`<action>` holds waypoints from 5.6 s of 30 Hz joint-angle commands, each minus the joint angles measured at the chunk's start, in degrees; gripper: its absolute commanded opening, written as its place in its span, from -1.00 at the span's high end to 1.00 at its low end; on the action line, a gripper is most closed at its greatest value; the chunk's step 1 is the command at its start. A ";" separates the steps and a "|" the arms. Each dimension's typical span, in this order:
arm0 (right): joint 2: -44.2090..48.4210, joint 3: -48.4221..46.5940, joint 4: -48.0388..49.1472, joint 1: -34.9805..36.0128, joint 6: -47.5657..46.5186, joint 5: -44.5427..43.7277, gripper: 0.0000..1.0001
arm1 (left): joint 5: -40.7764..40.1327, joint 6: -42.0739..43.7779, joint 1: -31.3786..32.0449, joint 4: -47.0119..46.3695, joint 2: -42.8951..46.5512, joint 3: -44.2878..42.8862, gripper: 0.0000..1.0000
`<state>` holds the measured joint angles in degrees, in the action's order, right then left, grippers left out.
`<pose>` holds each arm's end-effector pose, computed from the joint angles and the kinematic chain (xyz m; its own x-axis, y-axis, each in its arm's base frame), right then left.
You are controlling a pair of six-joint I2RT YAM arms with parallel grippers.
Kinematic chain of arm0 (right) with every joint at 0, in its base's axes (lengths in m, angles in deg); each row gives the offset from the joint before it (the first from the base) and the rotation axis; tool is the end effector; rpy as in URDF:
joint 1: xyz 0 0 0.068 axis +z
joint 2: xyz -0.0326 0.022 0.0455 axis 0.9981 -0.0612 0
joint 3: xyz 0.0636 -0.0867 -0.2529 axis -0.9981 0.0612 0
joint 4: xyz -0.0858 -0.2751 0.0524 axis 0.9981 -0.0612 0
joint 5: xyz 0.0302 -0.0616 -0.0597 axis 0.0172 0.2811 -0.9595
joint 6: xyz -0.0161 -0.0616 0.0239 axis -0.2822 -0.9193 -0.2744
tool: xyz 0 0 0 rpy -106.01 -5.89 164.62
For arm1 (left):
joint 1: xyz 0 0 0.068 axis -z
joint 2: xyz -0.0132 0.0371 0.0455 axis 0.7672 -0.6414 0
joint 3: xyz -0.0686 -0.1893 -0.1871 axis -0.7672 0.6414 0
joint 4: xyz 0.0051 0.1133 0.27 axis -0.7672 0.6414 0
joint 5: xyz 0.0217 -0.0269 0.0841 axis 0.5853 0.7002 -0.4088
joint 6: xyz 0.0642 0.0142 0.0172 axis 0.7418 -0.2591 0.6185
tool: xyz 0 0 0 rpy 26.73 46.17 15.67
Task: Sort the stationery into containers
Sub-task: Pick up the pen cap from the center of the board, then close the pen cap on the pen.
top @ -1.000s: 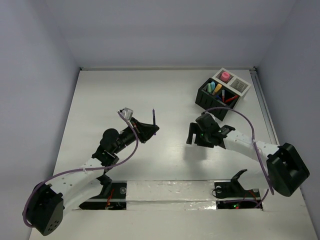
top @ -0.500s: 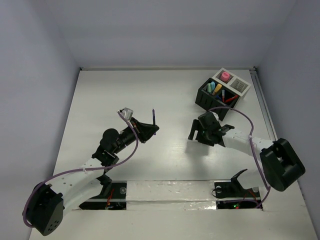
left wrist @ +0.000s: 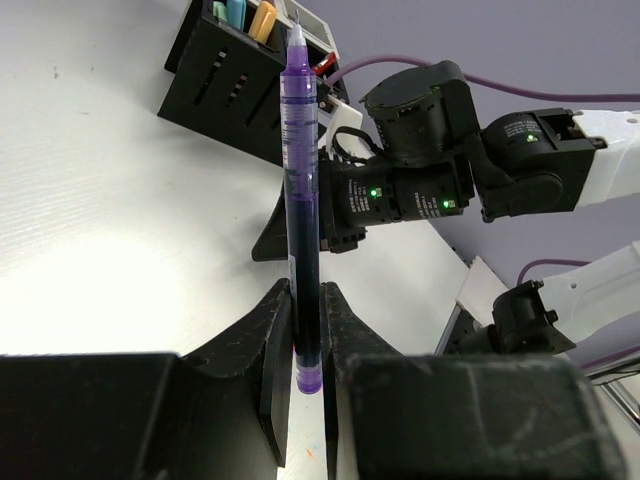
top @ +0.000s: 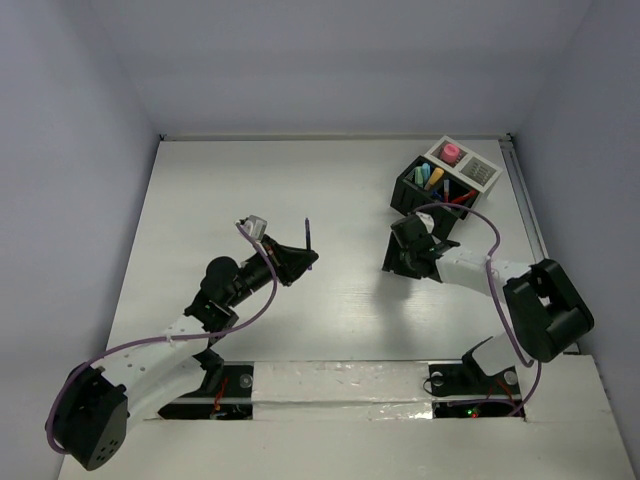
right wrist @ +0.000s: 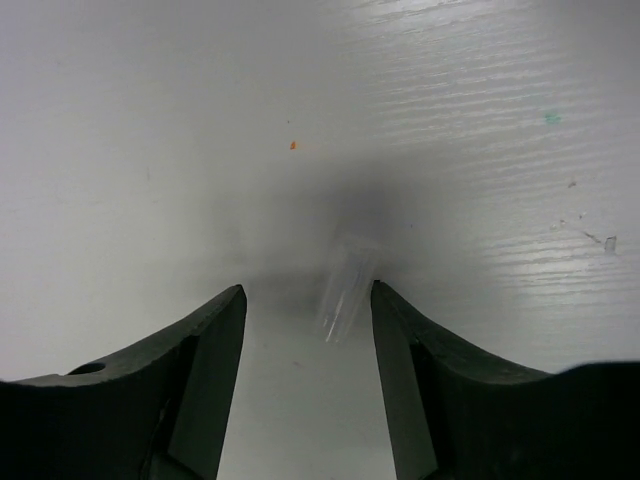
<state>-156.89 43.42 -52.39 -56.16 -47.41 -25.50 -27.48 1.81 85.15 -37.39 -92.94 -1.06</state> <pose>0.2748 0.1471 0.1262 -0.8002 0.2628 -0.5392 0.1667 0.9609 0.2209 0.1798 -0.1488 0.2378 -0.3136 -0.4139 -0.8546 0.7669 0.4203 -0.4850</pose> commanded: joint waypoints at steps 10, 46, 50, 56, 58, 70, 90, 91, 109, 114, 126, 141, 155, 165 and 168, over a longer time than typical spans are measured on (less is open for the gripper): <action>-5.27 -1.41 -5.37 -0.44 -2.19 -3.35 0.29 | 0.45 0.54 0.20 -3.56 -0.68 -0.42 1.00; 17.49 -6.25 32.66 2.02 -5.80 14.93 1.00 | 3.17 -0.08 1.25 -7.43 -8.86 -4.73 1.00; 15.30 -7.83 40.58 2.54 -4.83 15.19 1.00 | 4.14 0.71 1.25 -8.22 -10.35 -6.14 1.00; 9.94 -10.73 48.05 8.16 -5.97 15.90 1.00 | 4.58 3.26 1.25 -8.92 -11.67 -6.05 1.00; 9.14 -11.35 50.33 9.40 -6.32 15.81 1.00 | 4.58 3.70 1.25 -8.92 -11.76 -6.31 1.00; 7.30 -12.05 49.82 11.25 -7.82 15.28 1.00 | 4.05 3.88 1.25 -8.13 -12.81 -6.49 1.00; 5.63 -11.18 49.64 12.83 -8.26 17.13 1.00 | 1.24 4.32 1.25 -6.02 -11.59 -6.84 1.00; 5.63 -11.09 49.73 13.35 -8.26 17.13 1.00 | 1.15 4.32 1.25 -6.02 -11.58 -6.84 1.00; 6.24 -6.43 55.09 15.46 -9.04 15.20 1.00 | 0.27 2.47 0.72 -7.25 -9.12 -6.05 1.00; 7.38 -3.88 57.46 16.51 -9.22 14.67 1.00 | 0.01 1.33 0.72 -7.17 -7.54 -6.14 1.00; 11.33 -1.51 49.65 17.66 -11.16 16.60 1.00 | 0.45 -0.34 0.72 -5.06 -4.73 -8.25 1.00; 13.62 0.60 35.23 17.66 -8.79 25.56 1.00 | 0.19 1.24 0.72 -0.66 -3.32 -17.29 1.00; 13.19 9.65 35.75 22.41 -4.31 26.88 1.00 | 0.01 2.12 -0.33 1.27 -5.16 -24.50 1.00; 11.16 13.34 38.22 25.75 -1.14 25.48 1.00 | 0.27 1.86 -0.86 1.80 -4.81 -26.97 1.00; 14.76 13.09 35.76 25.75 -2.19 21.71 1.00 | 2.11 0.28 -1.39 0.57 -5.08 -25.30 1.00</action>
<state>-141.98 51.57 4.05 -36.23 -49.35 -15.53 -16.13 3.25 87.49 -9.78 -100.42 -17.61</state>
